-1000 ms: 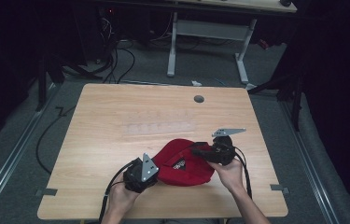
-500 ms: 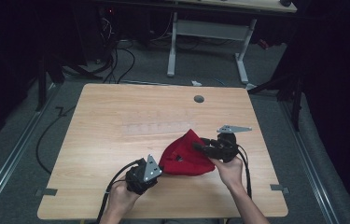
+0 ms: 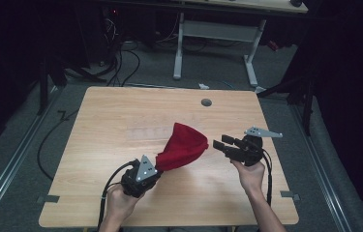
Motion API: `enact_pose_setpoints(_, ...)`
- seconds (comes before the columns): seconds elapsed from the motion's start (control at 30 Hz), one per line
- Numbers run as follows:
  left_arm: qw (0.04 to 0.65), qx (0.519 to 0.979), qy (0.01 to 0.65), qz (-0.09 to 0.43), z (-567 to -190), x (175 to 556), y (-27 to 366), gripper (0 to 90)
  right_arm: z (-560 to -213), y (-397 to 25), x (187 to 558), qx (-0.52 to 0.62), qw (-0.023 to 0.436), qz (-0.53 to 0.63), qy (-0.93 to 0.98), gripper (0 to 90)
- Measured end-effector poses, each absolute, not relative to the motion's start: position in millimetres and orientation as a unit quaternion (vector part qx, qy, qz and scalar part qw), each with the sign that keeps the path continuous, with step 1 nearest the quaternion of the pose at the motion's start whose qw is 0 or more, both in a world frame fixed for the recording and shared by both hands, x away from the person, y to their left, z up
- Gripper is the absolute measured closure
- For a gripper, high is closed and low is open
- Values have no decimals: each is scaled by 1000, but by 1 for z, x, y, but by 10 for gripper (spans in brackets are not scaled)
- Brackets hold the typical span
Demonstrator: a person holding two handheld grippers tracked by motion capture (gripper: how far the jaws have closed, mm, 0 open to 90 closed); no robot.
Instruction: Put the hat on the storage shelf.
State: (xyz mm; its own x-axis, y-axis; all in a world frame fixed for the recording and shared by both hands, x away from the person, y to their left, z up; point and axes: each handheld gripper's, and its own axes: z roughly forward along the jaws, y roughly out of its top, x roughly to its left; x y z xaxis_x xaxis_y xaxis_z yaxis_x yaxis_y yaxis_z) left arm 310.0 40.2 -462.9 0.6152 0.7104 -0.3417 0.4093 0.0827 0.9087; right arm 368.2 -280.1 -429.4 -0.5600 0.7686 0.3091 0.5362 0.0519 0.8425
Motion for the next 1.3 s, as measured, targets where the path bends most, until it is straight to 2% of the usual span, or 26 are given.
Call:
enact_pose_setpoints(0.2,619,638,444,114,-458,320,51,853,-461,-285,363,468,128,470,738,420)
enact_pose_setpoints(0.27,598,669,427,113,-457,324,63,853,-470,-287,362,474,130,459,740,416)
enact_pose_setpoints(0.43,594,671,432,107,-452,328,72,853,-488,-290,361,481,145,431,749,419)
enact_pose_setpoints(0.47,630,613,465,102,-449,330,64,853,-492,-291,361,486,146,423,751,419)
enact_pose_setpoints(0.67,641,591,479,101,-438,344,66,853,-523,-293,360,503,166,357,769,437)
enact_pose_setpoints(0.97,644,582,484,111,-428,354,72,852,-531,-286,355,484,221,330,780,401)
enact_pose_setpoints(1.3,655,554,503,109,-419,366,91,853,-531,-285,354,483,217,332,781,397)
